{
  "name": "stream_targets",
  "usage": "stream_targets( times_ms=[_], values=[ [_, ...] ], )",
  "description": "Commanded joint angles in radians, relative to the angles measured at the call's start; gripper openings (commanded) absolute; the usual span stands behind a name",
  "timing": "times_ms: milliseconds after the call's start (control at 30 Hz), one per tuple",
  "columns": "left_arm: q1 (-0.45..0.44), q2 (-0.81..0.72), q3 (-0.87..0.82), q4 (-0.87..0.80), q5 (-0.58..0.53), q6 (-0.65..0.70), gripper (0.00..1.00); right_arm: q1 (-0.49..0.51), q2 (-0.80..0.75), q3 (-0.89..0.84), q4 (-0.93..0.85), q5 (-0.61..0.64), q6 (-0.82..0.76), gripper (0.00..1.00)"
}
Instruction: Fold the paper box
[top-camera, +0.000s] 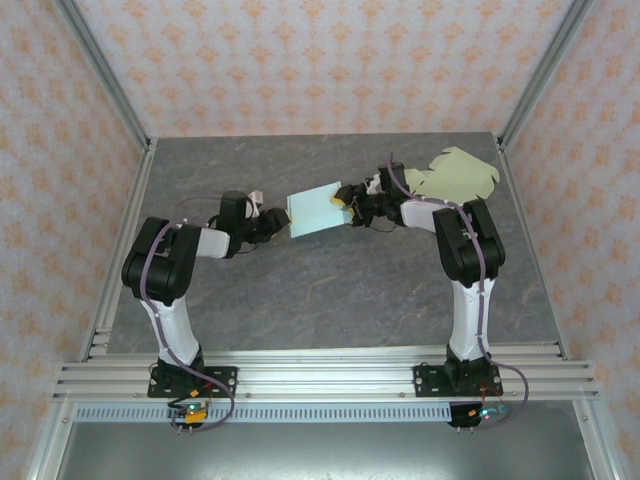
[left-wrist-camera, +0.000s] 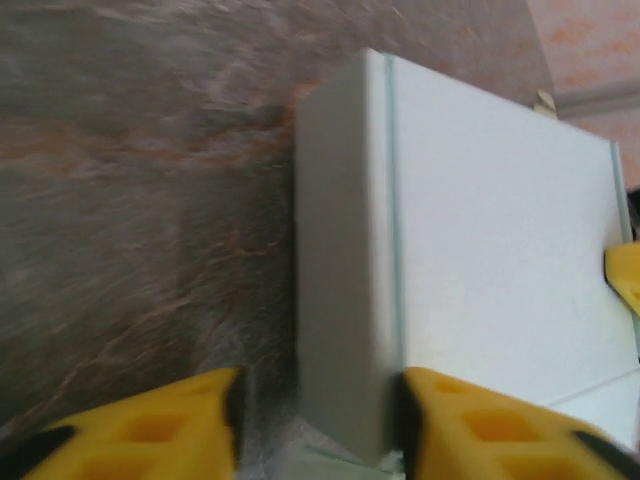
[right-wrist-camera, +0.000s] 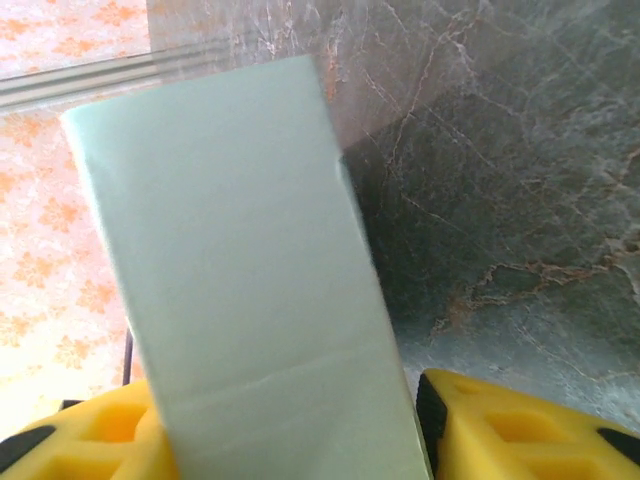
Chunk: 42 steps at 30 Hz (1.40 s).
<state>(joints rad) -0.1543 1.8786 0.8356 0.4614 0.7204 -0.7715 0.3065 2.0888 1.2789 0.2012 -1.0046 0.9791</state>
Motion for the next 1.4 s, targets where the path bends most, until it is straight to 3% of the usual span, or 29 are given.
stream_targets(
  times_ms=[0,133,267,367,467,633,833,1100,1233,1367],
  values=[
    [0.001,-0.142,-0.056,-0.016,-0.074,0.010,0.62,-0.003,-0.014,-0.010,0.086,-0.006,0.141,0.50],
    [-0.011,-0.310,-0.093,0.082,-0.175,0.183,0.72,-0.006,-0.068,-0.027,-0.033,0.006,0.294,0.53],
    [-0.065,-0.443,-0.162,0.120,-0.232,0.581,0.78,-0.022,-0.139,-0.064,-0.197,-0.005,0.400,0.51],
    [-0.131,-0.482,-0.156,-0.020,-0.243,0.850,0.80,-0.042,-0.187,-0.061,-0.336,-0.053,0.405,0.51],
    [-0.199,-0.489,-0.166,-0.091,-0.271,0.995,0.80,-0.063,-0.219,-0.024,-0.531,-0.081,0.318,0.51],
    [-0.274,-0.516,-0.228,-0.053,-0.338,1.092,0.82,-0.091,-0.177,0.061,-0.785,-0.147,0.163,0.51],
    [-0.379,-0.444,-0.251,0.007,-0.447,1.162,0.85,-0.101,-0.114,0.150,-0.985,-0.196,0.008,0.50],
    [-0.438,-0.334,-0.219,0.041,-0.479,1.237,0.81,-0.104,-0.101,0.148,-1.111,-0.229,-0.090,0.50],
    [-0.476,-0.301,-0.200,0.045,-0.447,1.228,0.70,-0.105,-0.101,0.134,-1.100,-0.226,-0.083,0.51],
    [-0.493,-0.273,-0.189,0.069,-0.445,1.216,0.44,-0.112,-0.100,0.135,-1.074,-0.217,-0.069,0.58]
  ],
)
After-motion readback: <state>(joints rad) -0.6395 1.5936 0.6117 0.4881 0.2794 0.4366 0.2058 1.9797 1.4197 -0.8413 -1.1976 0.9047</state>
